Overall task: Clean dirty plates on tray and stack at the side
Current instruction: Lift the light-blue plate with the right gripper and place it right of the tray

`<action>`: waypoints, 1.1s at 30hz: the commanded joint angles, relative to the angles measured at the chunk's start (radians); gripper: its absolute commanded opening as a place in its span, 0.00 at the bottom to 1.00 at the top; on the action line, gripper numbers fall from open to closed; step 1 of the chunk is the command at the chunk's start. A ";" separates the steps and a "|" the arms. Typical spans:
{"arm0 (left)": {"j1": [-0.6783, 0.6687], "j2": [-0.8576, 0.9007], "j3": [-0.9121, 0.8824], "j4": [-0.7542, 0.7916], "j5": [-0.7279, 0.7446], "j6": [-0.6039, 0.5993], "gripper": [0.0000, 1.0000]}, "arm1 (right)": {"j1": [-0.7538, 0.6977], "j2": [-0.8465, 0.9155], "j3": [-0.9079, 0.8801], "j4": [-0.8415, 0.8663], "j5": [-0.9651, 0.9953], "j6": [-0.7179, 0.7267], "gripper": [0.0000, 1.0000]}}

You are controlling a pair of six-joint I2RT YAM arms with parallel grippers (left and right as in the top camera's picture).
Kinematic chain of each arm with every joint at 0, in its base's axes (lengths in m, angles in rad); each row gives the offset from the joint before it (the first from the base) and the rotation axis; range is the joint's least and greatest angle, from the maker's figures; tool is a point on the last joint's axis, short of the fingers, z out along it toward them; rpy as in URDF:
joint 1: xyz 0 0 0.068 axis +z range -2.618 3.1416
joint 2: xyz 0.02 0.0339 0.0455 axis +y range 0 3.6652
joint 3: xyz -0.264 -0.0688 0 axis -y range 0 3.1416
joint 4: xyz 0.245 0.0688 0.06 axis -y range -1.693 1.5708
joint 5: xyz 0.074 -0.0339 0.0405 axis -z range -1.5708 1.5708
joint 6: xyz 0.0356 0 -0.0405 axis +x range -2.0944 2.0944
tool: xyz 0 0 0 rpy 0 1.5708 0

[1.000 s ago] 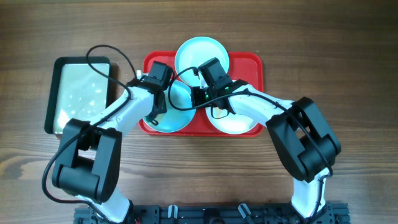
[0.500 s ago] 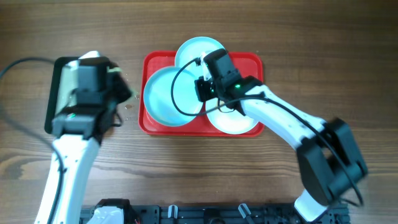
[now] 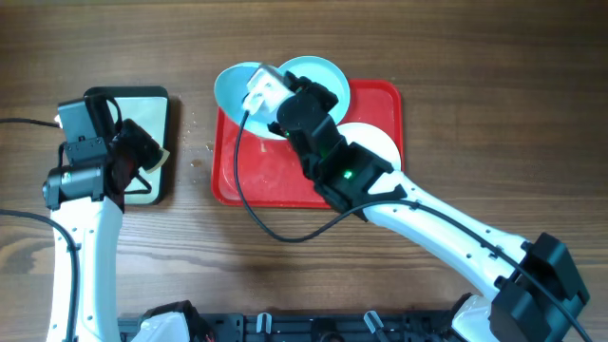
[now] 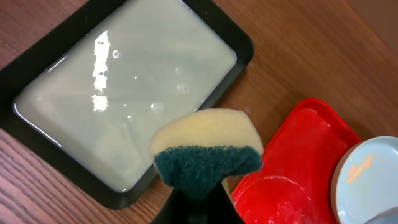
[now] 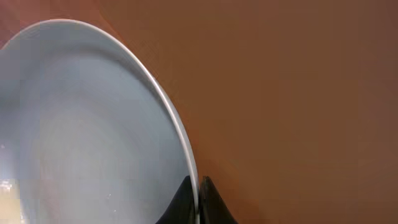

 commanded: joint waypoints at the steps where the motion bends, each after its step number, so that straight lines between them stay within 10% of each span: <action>1: 0.005 0.002 -0.002 -0.006 0.012 -0.009 0.04 | 0.008 -0.011 0.006 0.019 0.053 -0.357 0.04; 8: 0.005 0.002 -0.002 -0.008 0.012 -0.009 0.04 | 0.042 -0.011 0.006 0.043 0.053 -0.650 0.04; 13: 0.005 0.002 -0.002 -0.008 0.012 -0.009 0.04 | 0.075 -0.011 0.006 0.128 0.053 -0.607 0.04; 23: 0.005 0.002 -0.002 -0.008 0.012 -0.009 0.04 | -0.172 0.035 -0.020 -0.155 -0.302 0.614 0.04; 33: 0.005 0.002 -0.002 -0.014 0.012 -0.009 0.04 | -0.961 -0.049 -0.017 -0.364 -0.711 1.043 0.04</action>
